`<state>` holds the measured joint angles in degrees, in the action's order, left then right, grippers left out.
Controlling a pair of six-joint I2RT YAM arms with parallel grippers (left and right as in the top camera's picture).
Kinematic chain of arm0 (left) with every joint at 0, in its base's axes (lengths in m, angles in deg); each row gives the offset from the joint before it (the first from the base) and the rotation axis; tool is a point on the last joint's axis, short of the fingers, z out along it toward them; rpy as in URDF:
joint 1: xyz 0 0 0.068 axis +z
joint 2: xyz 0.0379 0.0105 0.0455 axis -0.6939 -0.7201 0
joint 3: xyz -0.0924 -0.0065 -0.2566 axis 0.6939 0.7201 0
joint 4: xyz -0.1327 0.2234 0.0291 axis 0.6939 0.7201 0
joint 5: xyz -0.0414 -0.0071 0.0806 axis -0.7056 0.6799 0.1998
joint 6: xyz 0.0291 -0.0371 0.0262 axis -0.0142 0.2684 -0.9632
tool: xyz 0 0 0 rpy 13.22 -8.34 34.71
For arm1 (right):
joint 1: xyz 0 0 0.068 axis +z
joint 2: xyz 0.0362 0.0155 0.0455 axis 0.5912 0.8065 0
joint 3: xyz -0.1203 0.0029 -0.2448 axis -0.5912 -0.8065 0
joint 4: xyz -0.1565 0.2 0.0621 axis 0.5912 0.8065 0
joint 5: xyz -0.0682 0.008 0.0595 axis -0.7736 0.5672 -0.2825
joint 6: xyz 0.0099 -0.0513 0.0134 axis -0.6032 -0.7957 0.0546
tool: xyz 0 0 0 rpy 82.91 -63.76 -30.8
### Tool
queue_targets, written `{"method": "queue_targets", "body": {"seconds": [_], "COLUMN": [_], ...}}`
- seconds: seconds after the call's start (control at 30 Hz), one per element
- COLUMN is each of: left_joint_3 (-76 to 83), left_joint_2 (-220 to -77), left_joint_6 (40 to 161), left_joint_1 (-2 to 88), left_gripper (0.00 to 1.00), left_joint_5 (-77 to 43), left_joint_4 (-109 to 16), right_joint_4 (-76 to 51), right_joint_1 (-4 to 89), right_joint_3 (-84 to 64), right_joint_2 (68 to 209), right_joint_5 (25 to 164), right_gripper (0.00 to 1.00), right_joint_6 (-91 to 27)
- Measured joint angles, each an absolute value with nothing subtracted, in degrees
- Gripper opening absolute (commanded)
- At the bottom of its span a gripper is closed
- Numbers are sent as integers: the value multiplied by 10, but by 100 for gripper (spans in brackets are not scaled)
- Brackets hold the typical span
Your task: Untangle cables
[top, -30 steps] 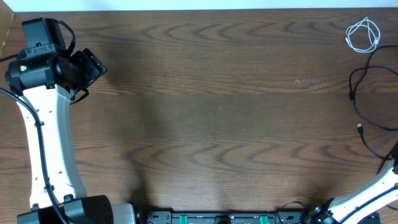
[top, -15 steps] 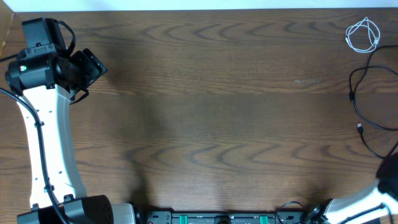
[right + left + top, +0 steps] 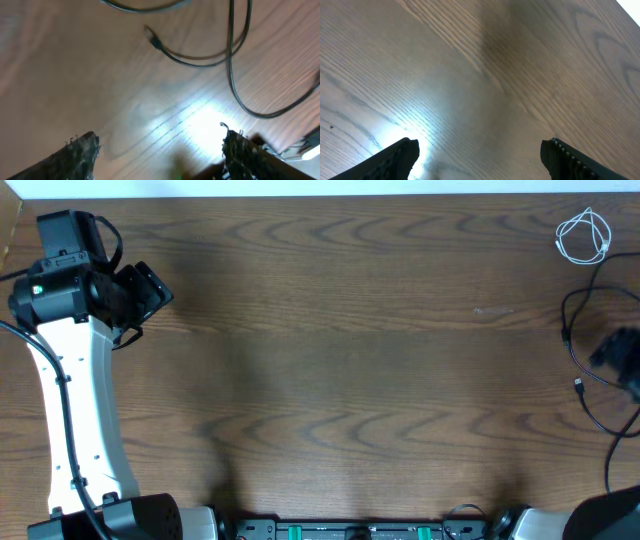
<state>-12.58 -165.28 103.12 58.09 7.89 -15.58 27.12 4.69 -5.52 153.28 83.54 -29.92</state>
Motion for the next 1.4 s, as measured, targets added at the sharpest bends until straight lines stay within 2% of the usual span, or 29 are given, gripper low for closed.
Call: {"method": "queue_targets", "body": {"seconds": [0.2, 0.37, 0.47, 0.7, 1.27, 1.33, 1.4], "left_joint_3": [-126, -126, -126, -126, -111, -110, -110], "left_joint_2": [-1653, -1653, -1653, -1653, -1657, -1659, -1660], "left_joint_6": [1031, 1031, 1031, 1031, 1031, 1031, 1031], "left_joint_1": [581, 581, 581, 581, 581, 581, 581], "left_gripper": [83, 83, 83, 83, 83, 83, 83], "left_joint_5": [79, 79, 79, 79, 79, 79, 79], "left_joint_4": [-156, -156, -156, -156, -164, -168, -170], "right_joint_4": [189, 132, 109, 93, 39, 33, 22], "right_joint_1": [-20, -77, -112, -177, -187, -187, -187], "right_joint_3": [-152, -166, -167, -169, -195, -198, -198], "right_joint_2": [1553, 1611, 1645, 1721, 1747, 1747, 1747], "right_joint_5": [859, 868, 871, 879, 898, 902, 913], "right_gripper": [73, 70, 62, 56, 60, 57, 47], "right_joint_6": [-297, -288, -283, -277, -286, -286, -289]}}
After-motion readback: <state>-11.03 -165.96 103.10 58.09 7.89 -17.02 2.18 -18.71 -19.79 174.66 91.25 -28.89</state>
